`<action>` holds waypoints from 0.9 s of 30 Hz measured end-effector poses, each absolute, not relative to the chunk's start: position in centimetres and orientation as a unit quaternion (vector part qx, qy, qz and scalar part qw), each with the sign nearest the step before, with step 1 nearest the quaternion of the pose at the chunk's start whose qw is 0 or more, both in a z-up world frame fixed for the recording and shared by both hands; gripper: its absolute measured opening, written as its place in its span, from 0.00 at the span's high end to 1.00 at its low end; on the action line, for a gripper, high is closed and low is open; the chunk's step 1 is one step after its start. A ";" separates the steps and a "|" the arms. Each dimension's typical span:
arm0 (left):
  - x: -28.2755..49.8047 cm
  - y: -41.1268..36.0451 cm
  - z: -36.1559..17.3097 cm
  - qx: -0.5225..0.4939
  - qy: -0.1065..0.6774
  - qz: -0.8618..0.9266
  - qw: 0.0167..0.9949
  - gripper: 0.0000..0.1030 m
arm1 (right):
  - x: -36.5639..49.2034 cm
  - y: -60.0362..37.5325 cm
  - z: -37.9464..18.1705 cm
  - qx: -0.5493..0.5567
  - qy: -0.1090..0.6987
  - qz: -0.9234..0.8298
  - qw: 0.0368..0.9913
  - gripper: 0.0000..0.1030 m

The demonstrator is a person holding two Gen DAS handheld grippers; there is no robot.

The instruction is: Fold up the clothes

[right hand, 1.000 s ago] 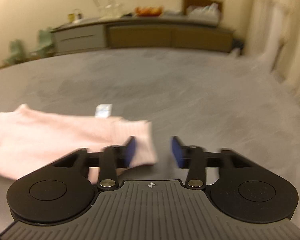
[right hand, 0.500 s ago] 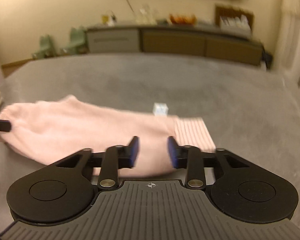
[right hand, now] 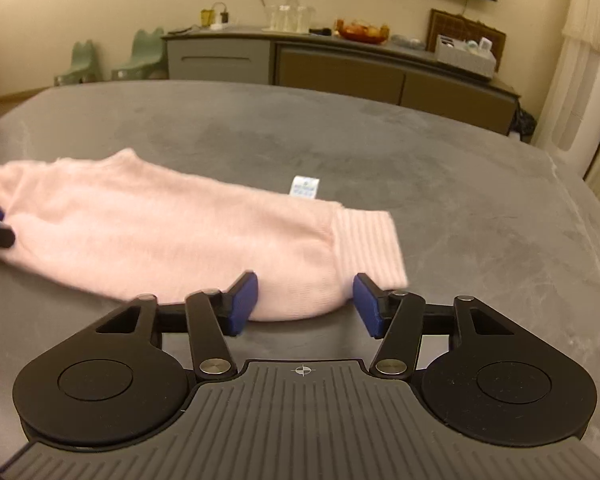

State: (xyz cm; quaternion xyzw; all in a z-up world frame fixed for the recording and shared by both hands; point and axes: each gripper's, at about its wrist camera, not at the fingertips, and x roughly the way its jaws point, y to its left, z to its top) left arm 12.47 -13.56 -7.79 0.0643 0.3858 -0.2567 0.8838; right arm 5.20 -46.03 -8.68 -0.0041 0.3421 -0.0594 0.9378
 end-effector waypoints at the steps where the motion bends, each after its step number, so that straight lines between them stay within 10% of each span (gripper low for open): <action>1: 11.8 -13.8 -7.4 0.057 0.387 -0.260 0.883 0.42 | 4.9 -46.4 -8.2 0.010 0.332 -0.062 0.941 0.43; 18: 5.6 -20.6 -8.8 0.053 0.431 -0.346 0.832 0.30 | 2.4 -53.2 -8.7 0.140 0.348 -0.144 0.916 0.28; 25: 7.3 -19.2 -8.4 0.021 0.433 -0.340 0.835 0.29 | 5.1 -52.4 -9.9 0.153 0.334 -0.122 0.922 0.35; 27: 8.0 -18.6 -8.5 0.007 0.436 -0.334 0.835 0.29 | 5.9 -51.5 -10.0 0.135 0.333 -0.110 0.927 0.51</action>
